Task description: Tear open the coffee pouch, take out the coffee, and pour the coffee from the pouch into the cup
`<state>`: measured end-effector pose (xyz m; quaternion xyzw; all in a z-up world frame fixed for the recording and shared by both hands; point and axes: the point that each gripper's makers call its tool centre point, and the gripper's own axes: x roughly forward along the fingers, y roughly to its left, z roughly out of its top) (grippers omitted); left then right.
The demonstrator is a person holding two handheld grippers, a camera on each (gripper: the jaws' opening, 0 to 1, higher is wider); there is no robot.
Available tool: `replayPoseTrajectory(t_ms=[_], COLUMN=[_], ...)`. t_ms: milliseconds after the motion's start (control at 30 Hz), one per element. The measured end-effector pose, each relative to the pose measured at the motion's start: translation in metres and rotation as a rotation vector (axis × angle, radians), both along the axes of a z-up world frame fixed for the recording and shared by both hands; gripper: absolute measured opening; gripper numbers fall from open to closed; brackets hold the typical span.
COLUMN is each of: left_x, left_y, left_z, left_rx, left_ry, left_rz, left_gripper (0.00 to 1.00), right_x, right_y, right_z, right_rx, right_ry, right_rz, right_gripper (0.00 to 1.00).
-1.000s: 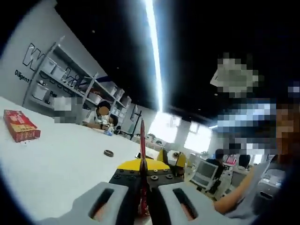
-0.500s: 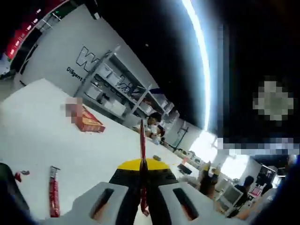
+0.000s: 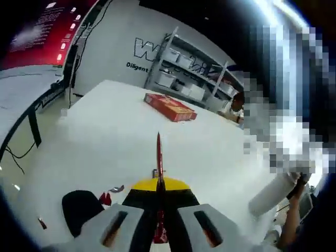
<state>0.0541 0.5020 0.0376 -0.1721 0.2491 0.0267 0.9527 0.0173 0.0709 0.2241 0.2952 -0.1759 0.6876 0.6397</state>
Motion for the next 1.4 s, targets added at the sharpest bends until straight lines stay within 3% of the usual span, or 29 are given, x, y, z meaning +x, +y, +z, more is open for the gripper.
replayPoseTrajectory(t_ms=[233, 667, 733, 1100, 1367, 1400], left_x=[0.004, -0.005, -0.007, -0.021, -0.032, -0.032], left_y=[0.002, -0.017, -0.022, -0.033, -0.039, -0.04], left_z=[-0.016, -0.015, -0.017, -0.026, -0.017, -0.011], left_rx=[0.086, 0.132, 0.127, 0.245, 0.269, 0.286], left_ry=[0.076, 0.071, 0.083, 0.162, 0.13, 0.101], left_rz=[0.008, -0.013, -0.027, -0.065, -0.055, -0.049], left_gripper=[0.03, 0.04, 0.04, 0.08, 0.19, 0.22], right_x=[0.0, 0.001, 0.002, 0.002, 0.003, 0.003], right_y=[-0.009, -0.008, -0.007, -0.006, -0.009, -0.01], right_z=[-0.001, -0.008, -0.008, -0.01, -0.01, -0.01], right_rx=[0.01, 0.0, -0.003, -0.006, -0.007, -0.004], right_ry=[0.003, 0.012, 0.013, 0.014, 0.012, 0.013], right_rz=[-0.009, -0.012, -0.012, -0.014, -0.018, -0.019], right_gripper=[0.21, 0.21, 0.21, 0.21, 0.21, 0.21])
